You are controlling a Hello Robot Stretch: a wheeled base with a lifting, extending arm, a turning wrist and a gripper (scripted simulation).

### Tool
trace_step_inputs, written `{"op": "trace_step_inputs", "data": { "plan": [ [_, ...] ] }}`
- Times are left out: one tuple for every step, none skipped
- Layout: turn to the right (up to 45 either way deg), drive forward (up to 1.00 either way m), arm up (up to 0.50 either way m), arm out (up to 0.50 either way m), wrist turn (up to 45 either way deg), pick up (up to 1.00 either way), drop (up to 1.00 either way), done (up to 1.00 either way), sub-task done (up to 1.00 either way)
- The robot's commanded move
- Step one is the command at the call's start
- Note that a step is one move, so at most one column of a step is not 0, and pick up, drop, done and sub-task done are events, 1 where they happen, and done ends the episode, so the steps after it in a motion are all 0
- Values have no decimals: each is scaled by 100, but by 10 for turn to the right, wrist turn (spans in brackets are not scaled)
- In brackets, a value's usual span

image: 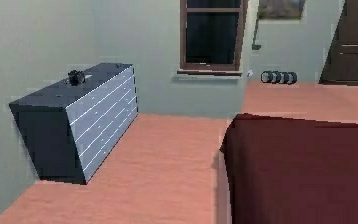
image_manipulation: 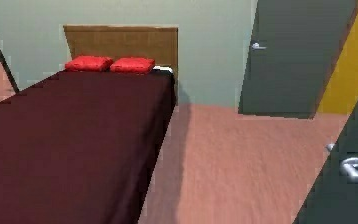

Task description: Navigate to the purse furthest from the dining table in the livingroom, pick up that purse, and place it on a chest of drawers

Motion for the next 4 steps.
{"op": "trace_step_inputs", "data": {
  "plan": [
    [0,100,0,0,0,0,0,0,0],
    [0,75,0,0,0,0,0,0,0],
    [240,0,0,0,0,0,0,0,0],
    [0,5,0,0,0,0,0,0,0]
  ]
}}
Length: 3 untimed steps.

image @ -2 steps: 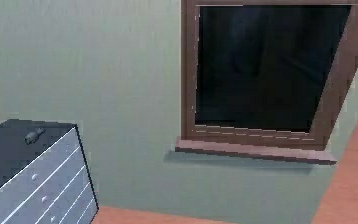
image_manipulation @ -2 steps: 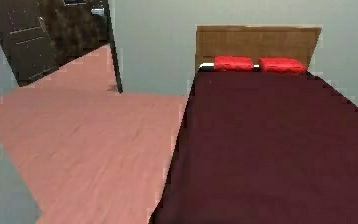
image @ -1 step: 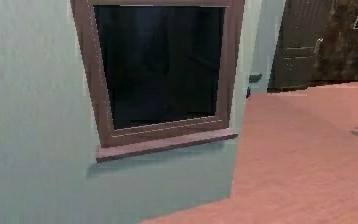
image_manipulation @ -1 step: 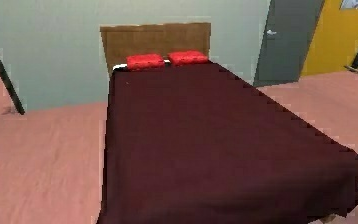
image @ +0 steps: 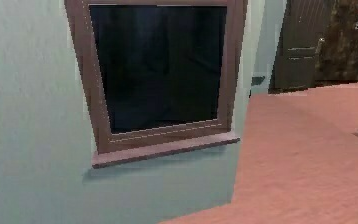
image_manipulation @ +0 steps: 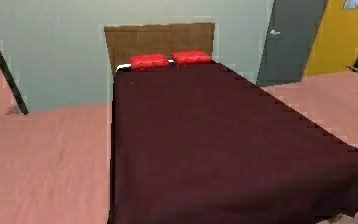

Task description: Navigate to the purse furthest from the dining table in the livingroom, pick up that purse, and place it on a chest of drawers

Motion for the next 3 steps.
{"op": "trace_step_inputs", "data": {
  "plan": [
    [180,0,0,0,0,0,0,0,0],
    [30,0,0,0,0,0,0,0,0],
    [0,50,0,0,0,0,0,0,0]
  ]
}}
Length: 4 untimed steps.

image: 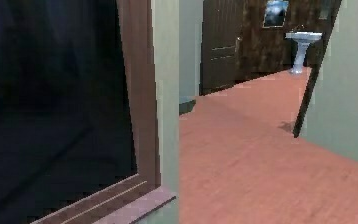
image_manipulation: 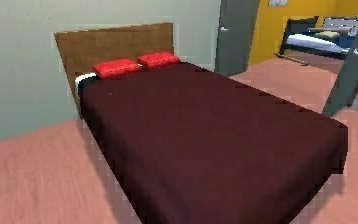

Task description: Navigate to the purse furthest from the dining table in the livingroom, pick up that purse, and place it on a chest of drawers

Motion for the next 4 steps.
{"op": "trace_step_inputs", "data": {
  "plan": [
    [0,10,0,0,0,0,0,0,0],
    [450,0,0,0,0,0,0,0,0],
    [60,0,0,0,0,0,0,0,0],
    [0,45,0,0,0,0,0,0,0]
  ]
}}
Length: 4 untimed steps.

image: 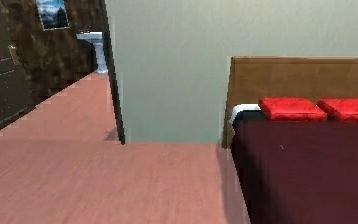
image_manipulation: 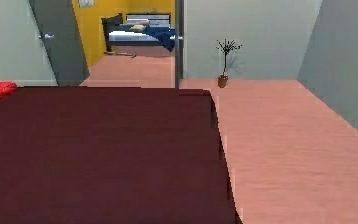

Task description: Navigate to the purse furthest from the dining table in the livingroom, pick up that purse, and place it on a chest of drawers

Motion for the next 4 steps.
{"op": "trace_step_inputs", "data": {
  "plan": [
    [-270,0,0,0,0,0,0,0,0],
    [0,100,0,0,0,0,0,0,0],
    [-30,0,0,0,0,0,0,0,0],
    [0,100,0,0,0,0,0,0,0]
  ]
}}
